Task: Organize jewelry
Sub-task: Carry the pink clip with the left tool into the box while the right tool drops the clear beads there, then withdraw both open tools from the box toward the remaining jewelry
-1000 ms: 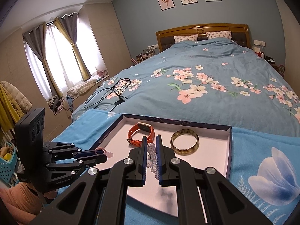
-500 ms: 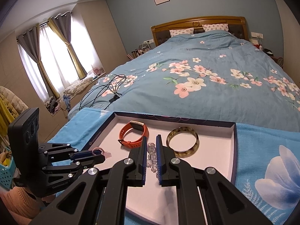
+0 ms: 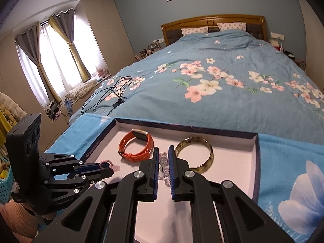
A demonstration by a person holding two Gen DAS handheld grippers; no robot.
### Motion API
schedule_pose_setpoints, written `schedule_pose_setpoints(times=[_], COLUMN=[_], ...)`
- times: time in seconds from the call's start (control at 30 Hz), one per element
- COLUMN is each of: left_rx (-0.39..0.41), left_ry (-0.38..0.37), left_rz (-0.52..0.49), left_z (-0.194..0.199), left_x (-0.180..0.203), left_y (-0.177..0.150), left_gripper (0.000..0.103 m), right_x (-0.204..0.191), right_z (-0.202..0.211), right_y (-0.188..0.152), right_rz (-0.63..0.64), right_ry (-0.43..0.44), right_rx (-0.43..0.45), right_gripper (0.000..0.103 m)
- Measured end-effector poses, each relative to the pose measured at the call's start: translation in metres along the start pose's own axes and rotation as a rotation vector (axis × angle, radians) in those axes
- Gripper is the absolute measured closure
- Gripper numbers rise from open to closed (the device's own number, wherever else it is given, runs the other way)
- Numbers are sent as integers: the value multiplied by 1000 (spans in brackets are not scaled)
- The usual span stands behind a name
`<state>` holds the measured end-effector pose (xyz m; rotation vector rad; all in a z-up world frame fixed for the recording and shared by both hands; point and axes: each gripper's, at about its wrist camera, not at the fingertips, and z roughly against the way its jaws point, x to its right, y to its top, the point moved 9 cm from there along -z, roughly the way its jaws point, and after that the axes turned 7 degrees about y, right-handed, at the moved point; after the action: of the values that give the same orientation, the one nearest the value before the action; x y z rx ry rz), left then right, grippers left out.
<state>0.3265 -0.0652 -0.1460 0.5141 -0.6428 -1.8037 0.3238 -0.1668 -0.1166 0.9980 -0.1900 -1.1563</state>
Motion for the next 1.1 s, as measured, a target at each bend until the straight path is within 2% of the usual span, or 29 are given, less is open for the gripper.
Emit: schedule_pose_setpoints(times=[0.27, 0.57, 0.7, 0.87, 0.97, 1.1], left_rx=[-24, -56, -67, -54, -22, 43], left_ry=[-4, -5, 0, 11, 46, 76], left_rz=[13, 14, 25, 33, 34, 27], left_z=[-11, -25, -31, -26, -15, 13], left_x=[-3, -2, -4, -8, -14, -19], left_y=[2, 4, 7, 8, 9, 9], left_gripper=[92, 91, 91, 79, 68, 63], right_x=[5, 12, 12, 8, 0, -13], right_z=[-10, -8, -1, 14, 27, 48], right_y=[-6, -13, -17, -22, -28, -39], right_rz=[-19, -37, -40, -38, -22, 17], right_ry=[10, -20, -23, -13, 3, 26], right_rx=[-35, -58, -51, -39, -29, -23], right_gripper=[95, 92, 84, 80, 71, 68])
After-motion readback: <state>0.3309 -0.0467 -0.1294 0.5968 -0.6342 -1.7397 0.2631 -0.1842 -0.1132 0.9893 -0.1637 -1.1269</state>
